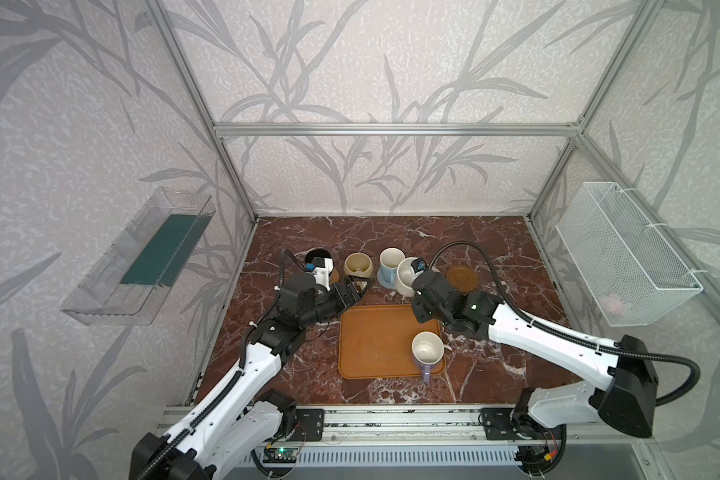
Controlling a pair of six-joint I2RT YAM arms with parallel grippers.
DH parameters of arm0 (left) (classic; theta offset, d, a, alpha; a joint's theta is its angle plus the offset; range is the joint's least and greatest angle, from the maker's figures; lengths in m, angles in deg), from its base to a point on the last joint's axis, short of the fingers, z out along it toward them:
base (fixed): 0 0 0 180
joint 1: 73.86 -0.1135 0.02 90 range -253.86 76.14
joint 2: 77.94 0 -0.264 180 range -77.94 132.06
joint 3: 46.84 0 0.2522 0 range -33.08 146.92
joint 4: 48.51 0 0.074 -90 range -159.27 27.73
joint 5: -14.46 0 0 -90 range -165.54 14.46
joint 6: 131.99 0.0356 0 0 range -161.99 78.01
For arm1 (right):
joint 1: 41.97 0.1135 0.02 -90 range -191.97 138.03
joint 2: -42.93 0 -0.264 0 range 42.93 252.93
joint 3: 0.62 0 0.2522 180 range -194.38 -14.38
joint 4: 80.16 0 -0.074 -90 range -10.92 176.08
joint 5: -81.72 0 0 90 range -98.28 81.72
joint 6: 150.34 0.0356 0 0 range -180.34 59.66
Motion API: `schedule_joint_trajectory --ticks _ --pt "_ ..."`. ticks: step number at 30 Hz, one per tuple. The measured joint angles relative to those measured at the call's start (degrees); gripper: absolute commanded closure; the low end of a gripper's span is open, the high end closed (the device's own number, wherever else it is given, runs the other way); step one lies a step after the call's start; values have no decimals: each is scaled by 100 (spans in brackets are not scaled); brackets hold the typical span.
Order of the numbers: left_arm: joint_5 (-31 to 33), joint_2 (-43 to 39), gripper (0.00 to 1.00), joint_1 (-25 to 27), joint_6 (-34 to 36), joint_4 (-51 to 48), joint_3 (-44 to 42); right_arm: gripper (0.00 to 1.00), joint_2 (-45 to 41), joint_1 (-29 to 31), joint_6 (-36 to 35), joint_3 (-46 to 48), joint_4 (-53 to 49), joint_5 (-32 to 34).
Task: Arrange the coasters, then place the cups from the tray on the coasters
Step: 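Carry the white speckled mug toward the beige woven coaster while the left arm reaches forward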
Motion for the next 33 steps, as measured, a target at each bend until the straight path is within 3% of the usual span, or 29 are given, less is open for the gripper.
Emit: schedule_joint_trajectory --ticks 13,33 --pt "-68 1453 1 284 590 -442 1460 100 37 -1078 -7 -57 -63 -345" --pt "-146 3058 1 531 761 -673 2767 100 1139 -1794 140 -651 59 -616"
